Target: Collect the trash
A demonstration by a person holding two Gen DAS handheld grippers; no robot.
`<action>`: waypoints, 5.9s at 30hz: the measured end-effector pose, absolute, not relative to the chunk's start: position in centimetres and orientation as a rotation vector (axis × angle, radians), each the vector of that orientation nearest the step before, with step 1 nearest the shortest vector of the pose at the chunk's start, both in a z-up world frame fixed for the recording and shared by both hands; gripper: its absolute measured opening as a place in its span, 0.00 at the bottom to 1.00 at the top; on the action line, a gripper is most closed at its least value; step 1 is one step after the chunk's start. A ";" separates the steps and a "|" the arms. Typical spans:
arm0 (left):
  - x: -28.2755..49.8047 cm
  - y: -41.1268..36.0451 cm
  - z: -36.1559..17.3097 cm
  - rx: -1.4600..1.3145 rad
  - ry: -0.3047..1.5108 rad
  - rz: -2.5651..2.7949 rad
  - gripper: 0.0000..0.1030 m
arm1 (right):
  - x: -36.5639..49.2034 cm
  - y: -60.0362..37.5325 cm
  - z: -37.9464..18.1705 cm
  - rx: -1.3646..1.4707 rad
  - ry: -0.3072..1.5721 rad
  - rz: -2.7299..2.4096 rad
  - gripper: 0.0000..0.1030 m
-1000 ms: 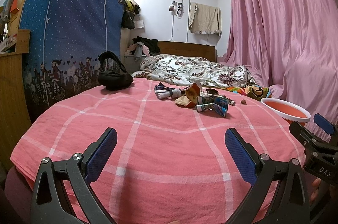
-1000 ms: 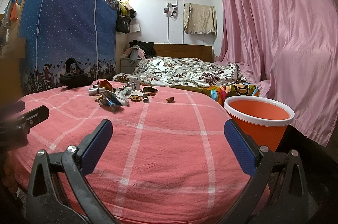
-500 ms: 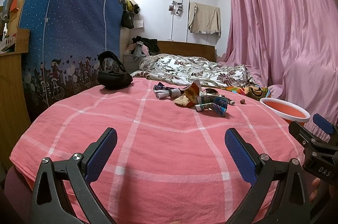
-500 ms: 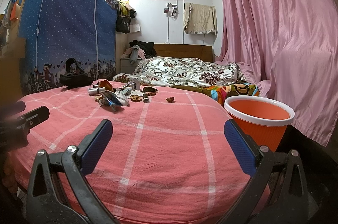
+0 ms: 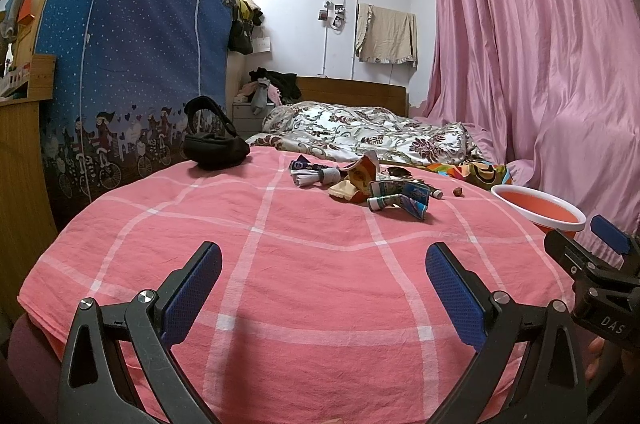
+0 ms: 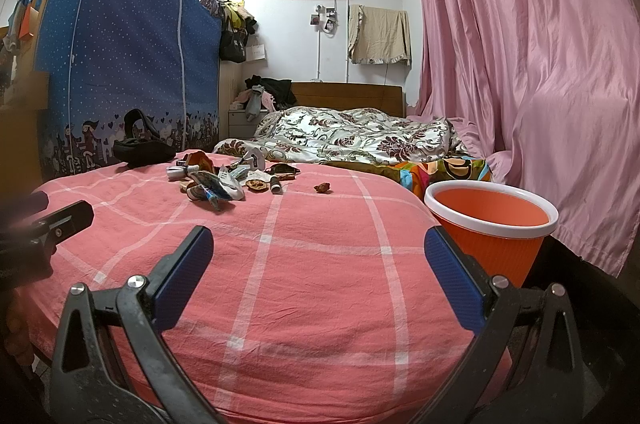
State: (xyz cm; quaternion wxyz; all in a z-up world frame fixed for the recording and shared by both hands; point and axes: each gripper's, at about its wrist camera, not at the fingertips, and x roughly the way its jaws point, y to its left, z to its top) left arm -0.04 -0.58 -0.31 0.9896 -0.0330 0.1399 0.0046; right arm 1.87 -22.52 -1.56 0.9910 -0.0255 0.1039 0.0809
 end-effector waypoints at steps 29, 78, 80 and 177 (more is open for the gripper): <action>0.0 -0.6 -0.3 -0.069 0.281 0.008 0.97 | 1.8 -22.5 -1.5 -0.050 0.209 0.163 1.00; 3.8 -0.3 4.4 -0.088 0.178 0.017 0.97 | 7.5 -22.5 5.5 -0.097 0.046 0.228 1.00; 4.5 -0.3 5.3 -0.087 0.151 0.013 0.97 | 8.4 -22.4 6.2 -0.106 0.016 0.238 1.00; 15.7 -1.4 2.1 -0.576 0.741 -0.132 0.16 | 21.4 -19.7 -1.7 -0.089 0.671 0.599 0.18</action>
